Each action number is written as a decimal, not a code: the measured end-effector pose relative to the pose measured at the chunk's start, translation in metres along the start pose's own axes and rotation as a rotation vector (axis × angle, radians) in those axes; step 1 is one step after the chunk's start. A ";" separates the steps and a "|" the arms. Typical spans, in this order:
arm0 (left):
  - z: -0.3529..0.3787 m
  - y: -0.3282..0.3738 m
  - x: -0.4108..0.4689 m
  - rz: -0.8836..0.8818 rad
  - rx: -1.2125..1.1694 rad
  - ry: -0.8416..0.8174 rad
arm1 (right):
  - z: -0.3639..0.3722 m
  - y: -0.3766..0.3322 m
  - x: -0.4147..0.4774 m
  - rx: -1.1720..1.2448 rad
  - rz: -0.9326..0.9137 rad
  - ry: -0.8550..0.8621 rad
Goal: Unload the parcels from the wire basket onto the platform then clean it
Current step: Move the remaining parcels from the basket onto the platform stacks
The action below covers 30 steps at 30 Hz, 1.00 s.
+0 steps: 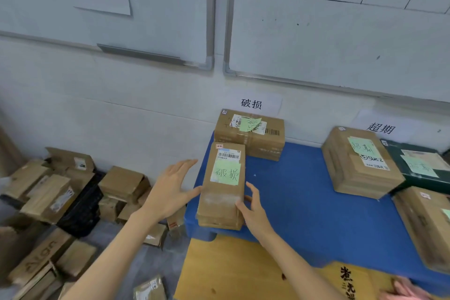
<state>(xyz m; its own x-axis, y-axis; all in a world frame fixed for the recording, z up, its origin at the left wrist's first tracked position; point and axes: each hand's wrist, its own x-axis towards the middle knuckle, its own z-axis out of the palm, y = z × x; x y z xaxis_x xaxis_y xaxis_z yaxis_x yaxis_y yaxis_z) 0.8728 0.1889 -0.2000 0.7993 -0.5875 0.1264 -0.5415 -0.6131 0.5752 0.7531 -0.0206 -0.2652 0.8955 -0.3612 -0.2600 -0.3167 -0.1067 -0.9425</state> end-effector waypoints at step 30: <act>-0.002 -0.031 0.015 0.009 0.229 0.033 | 0.030 -0.017 0.035 -0.468 -0.100 -0.056</act>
<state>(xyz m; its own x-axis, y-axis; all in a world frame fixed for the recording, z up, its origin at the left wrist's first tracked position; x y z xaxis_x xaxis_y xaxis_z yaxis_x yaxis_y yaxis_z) 0.9021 0.2001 -0.2140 0.8005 -0.5777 0.1595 -0.5904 -0.7143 0.3757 0.7990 -0.0030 -0.2643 0.9401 -0.2786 -0.1965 -0.3237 -0.5486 -0.7709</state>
